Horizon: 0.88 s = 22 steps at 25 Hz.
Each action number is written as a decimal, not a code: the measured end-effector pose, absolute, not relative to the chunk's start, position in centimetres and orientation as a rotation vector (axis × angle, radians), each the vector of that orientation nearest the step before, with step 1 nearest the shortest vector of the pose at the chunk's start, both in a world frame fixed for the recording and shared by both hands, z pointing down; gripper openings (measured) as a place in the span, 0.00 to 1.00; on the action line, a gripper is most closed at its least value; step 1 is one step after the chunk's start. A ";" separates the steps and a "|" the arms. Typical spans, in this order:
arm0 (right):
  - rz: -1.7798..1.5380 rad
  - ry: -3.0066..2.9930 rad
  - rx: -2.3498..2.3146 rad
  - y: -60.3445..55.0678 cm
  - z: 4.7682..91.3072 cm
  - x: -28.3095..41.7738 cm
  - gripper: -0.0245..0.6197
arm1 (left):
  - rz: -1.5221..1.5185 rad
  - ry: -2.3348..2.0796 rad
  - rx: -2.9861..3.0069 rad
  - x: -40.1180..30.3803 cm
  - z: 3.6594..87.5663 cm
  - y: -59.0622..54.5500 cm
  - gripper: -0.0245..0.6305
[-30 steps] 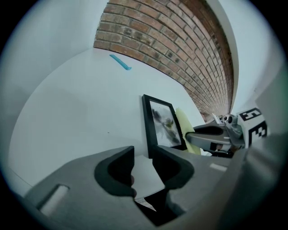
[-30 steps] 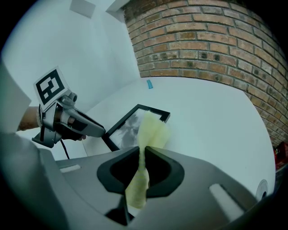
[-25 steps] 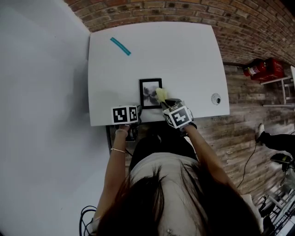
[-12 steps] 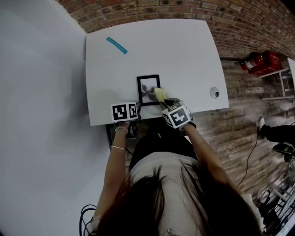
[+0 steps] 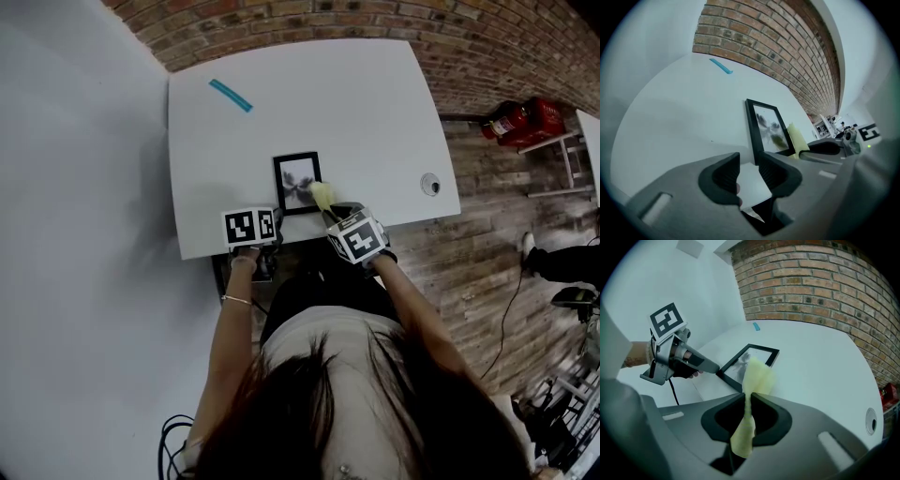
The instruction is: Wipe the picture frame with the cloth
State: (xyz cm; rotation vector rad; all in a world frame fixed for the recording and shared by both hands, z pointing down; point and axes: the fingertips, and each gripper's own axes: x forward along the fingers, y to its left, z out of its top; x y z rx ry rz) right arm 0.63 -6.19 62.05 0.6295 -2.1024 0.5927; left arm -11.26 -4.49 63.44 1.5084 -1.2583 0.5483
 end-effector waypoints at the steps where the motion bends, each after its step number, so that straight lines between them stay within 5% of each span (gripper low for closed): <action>1: 0.592 -2.102 0.628 -6.3 62.1 0.6 0.10 | 0.548 -1.257 1.509 -11.2 63.5 -4.5 0.23; 22: 0.543 -2.116 0.466 -5.2 62.2 -3.1 0.10 | 0.516 -1.252 1.504 -11.3 63.4 -4.4 0.24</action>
